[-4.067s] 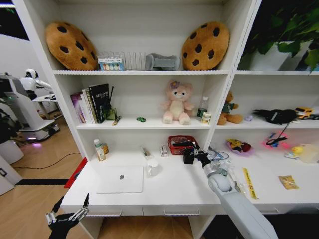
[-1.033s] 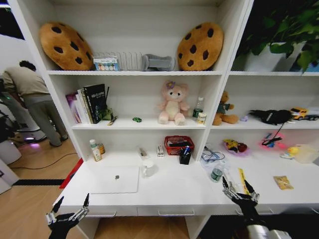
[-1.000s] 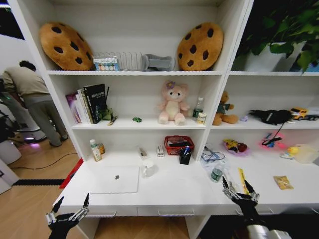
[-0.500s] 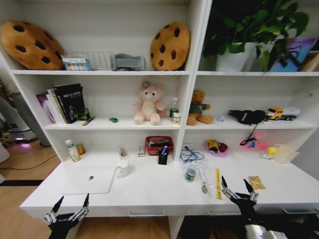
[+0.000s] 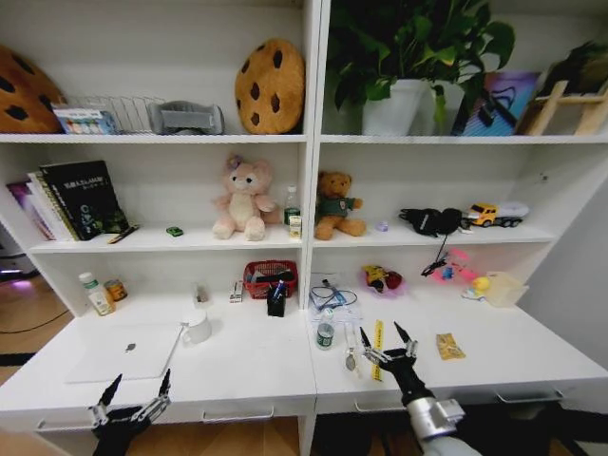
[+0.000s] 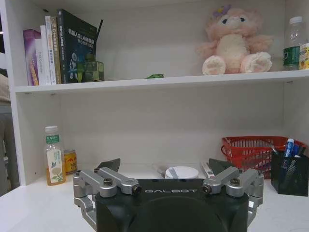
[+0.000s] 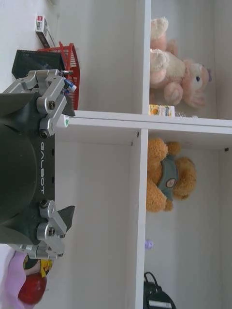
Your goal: Organize the objects on the table.
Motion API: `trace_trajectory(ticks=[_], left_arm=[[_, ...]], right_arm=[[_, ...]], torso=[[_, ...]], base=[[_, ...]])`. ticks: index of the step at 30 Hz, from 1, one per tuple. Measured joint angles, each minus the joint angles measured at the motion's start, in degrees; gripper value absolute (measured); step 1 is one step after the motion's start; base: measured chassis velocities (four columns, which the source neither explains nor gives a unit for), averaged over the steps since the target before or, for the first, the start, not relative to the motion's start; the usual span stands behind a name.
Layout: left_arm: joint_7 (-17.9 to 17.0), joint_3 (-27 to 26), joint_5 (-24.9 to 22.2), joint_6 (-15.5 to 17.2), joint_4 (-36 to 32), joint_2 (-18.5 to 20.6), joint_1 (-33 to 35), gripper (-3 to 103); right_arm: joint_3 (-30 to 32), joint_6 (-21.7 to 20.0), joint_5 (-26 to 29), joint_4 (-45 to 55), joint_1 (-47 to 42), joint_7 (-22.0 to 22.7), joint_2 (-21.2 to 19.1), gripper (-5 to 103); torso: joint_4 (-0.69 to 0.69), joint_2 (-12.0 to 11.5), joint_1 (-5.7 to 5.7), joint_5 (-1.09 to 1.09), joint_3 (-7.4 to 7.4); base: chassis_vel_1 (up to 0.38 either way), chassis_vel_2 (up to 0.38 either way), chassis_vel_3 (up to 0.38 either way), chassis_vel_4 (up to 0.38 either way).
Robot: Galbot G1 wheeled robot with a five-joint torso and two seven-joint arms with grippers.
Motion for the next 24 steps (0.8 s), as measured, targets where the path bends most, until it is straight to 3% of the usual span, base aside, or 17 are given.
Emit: trace_trajectory(ticks=[11,17,24], left_arm=[[0.0,0.0,0.0,0.0,0.0,0.0,0.0,100],[0.0,0.0,0.0,0.0,0.0,0.0,0.0,100],[0.0,0.0,0.0,0.0,0.0,0.0,0.0,100]], right_arm=[[-4.9,-1.6,1.5,-7.6,9.2,-0.8,-3.2,100],[-12.1,-2.2,3.4,-12.2,15.7,-0.6,-6.1,100],[-16.5,-2.5,4.2,-16.0,21.6,0.6,-6.1,100]], torso=[[-0.01,0.0,0.00,0.04,0.01],[-0.02,0.0,-0.01,0.02,0.01],[-0.01,0.0,-0.01,0.04,0.00]], base=[[0.004,0.002,-0.006,-0.002],[0.000,0.000,0.000,0.000],[0.000,0.000,0.000,0.000]])
